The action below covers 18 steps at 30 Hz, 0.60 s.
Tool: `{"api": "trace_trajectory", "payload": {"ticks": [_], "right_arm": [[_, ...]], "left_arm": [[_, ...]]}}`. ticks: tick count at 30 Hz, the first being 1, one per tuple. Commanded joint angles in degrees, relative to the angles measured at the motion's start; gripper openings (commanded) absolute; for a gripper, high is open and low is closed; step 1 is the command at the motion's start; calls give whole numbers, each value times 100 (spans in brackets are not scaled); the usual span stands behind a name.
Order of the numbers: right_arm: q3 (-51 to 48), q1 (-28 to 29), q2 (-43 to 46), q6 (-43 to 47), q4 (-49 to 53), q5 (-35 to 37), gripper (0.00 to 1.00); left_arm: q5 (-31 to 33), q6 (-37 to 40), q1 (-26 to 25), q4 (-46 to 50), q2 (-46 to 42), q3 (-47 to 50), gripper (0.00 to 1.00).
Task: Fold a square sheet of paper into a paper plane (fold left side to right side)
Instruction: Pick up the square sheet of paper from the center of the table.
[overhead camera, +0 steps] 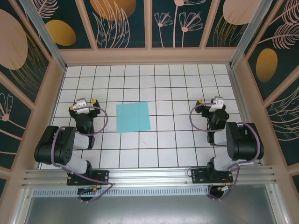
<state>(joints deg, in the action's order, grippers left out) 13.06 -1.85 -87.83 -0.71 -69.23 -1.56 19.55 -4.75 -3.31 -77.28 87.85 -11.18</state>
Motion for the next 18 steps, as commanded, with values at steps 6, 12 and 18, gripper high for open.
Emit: {"api": "trace_trajectory", "payload": {"ticks": [6,12,18], "right_arm": [[40,-30,-50,1,-179,-11,99],[49,-56,-48,-23,-178,-75,99],[30,-158,-36,-78,-196,-262,99]], "left_arm": [[17,-87,24,-7,-39,-51,99],[22,-87,24,-13,-36,-51,98],[165,-119,28,-26,-80,-33,98]]}}
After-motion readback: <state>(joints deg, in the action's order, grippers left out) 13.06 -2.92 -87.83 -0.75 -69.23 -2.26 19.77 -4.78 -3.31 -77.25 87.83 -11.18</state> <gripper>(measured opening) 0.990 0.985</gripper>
